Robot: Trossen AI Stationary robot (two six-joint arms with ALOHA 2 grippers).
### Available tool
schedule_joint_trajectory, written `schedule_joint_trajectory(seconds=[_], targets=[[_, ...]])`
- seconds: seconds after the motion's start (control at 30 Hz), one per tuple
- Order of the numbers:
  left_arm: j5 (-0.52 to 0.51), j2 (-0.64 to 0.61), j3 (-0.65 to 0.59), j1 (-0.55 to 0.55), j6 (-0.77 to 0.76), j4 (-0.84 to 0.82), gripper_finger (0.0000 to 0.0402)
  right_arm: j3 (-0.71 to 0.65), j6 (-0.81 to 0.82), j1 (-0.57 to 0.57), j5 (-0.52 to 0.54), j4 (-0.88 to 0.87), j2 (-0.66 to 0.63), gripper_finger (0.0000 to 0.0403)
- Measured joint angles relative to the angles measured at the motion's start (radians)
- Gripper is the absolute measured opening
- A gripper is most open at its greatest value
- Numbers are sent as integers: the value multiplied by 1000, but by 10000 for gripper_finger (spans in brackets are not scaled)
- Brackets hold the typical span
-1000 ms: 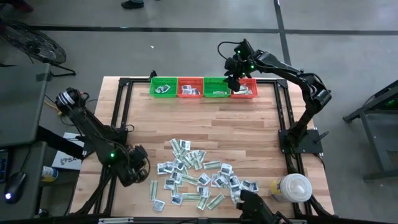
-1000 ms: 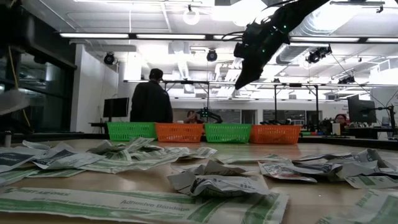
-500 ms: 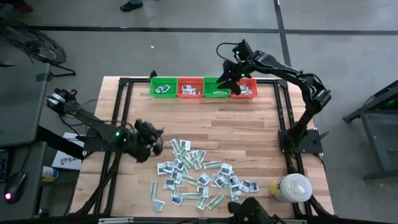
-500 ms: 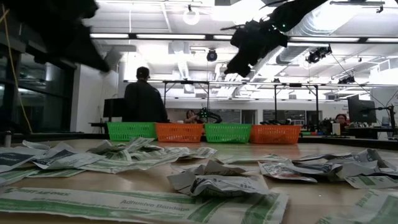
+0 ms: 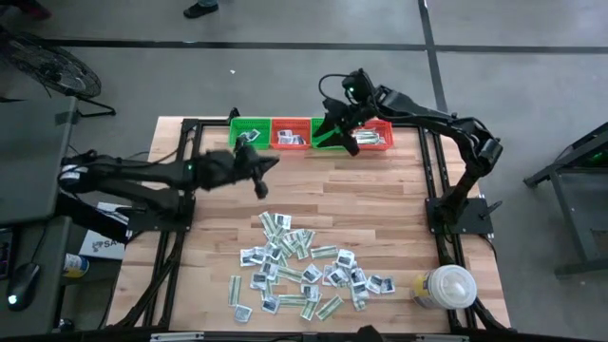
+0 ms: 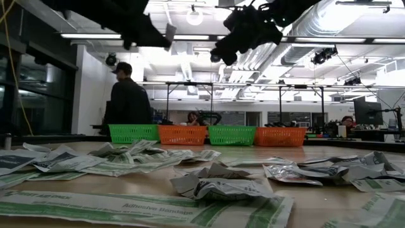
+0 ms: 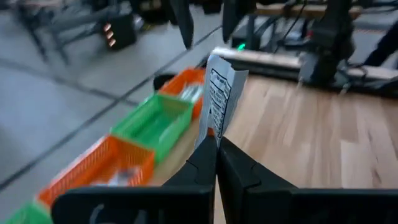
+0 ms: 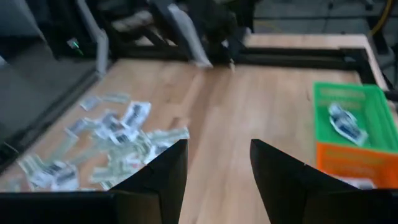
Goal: Pick & Place First Aid Supplies
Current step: Put the orange ointment pack in the right green bin
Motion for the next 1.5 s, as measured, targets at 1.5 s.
schedule_joint_trajectory(seconds=[1.5], targets=[[818, 121, 0, 403, 137, 328, 0, 0, 386, 223, 219, 590, 79, 167]])
